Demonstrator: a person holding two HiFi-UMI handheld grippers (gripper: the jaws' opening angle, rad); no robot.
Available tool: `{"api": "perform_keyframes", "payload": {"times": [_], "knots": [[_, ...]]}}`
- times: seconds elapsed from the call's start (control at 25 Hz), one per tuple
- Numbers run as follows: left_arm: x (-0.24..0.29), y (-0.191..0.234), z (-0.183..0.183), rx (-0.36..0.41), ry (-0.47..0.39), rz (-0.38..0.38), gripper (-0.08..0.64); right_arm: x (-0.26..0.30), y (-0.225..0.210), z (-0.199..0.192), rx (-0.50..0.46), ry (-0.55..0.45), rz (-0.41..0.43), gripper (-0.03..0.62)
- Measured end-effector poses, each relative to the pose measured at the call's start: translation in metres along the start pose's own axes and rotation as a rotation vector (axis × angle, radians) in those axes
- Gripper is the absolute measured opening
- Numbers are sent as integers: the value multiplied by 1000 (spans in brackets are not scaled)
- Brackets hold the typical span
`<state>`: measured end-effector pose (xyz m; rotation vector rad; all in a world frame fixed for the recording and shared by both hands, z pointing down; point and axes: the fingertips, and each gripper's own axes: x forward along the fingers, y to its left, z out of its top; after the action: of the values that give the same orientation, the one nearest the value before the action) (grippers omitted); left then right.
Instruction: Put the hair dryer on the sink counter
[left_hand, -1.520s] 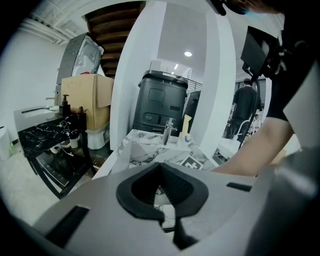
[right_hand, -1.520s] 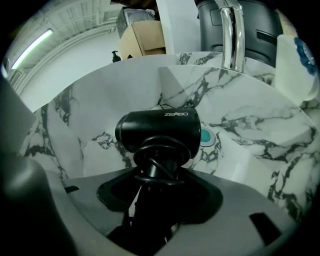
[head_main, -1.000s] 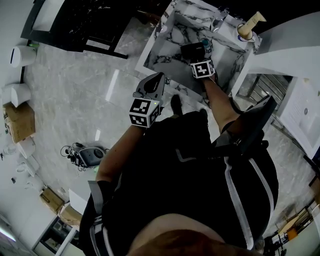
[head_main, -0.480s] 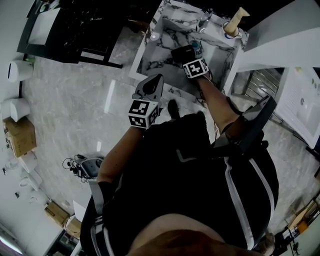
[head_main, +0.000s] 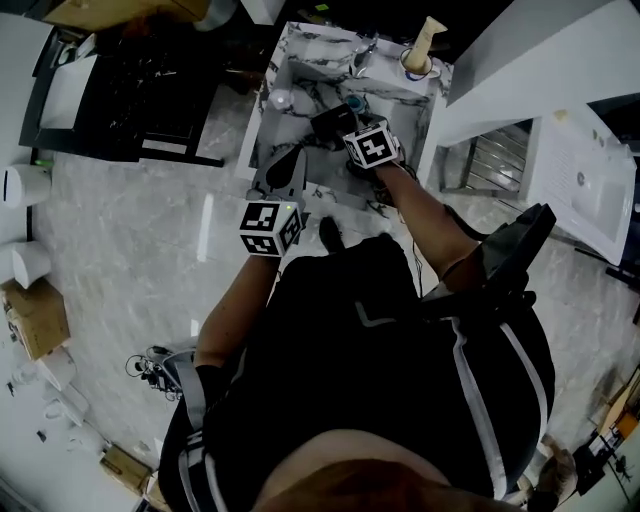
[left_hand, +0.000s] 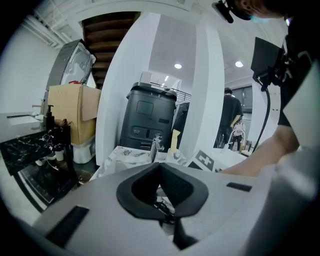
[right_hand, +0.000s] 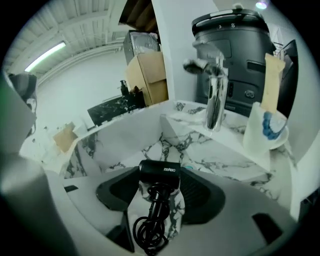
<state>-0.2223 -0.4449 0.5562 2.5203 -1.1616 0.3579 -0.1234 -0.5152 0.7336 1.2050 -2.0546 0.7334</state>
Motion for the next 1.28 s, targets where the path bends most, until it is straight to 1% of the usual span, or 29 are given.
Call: {"api": "perform_keyframes", "payload": {"times": [0.16,0.32,0.4,0.48,0.56,0.6,0.72,0.76,0.96,1.28], "knots": [[9,-10,17,33,-30,-49,5,-39,1,36,6,-116,7,264],[17,-27,38,67,-66,-113,5,-85,1,64,6,-211,12,264],[20,-35,48,97,-85,-133,5,-110,-4,77,14,-270,-12,264],[23,-38,58,116,-97,-136,5,-138,-12,92,29,-353,-71,260],[23,-41,65,101,-106,-139,5,-167,-16,102,36,-428,-121,230],[22,-44,69,92,-112,-144,5,-181,-16,105,37,-457,-132,217],[20,-54,82,93,-136,-161,5,-219,-15,113,44,-537,-142,168],[19,-57,86,97,-144,-163,5,-231,-15,115,47,-559,-145,162],[11,-77,103,90,-187,-167,5,-281,-12,120,49,-633,-149,131],[2,-120,119,131,-209,-172,5,-336,-16,114,24,-706,-175,98]]}}
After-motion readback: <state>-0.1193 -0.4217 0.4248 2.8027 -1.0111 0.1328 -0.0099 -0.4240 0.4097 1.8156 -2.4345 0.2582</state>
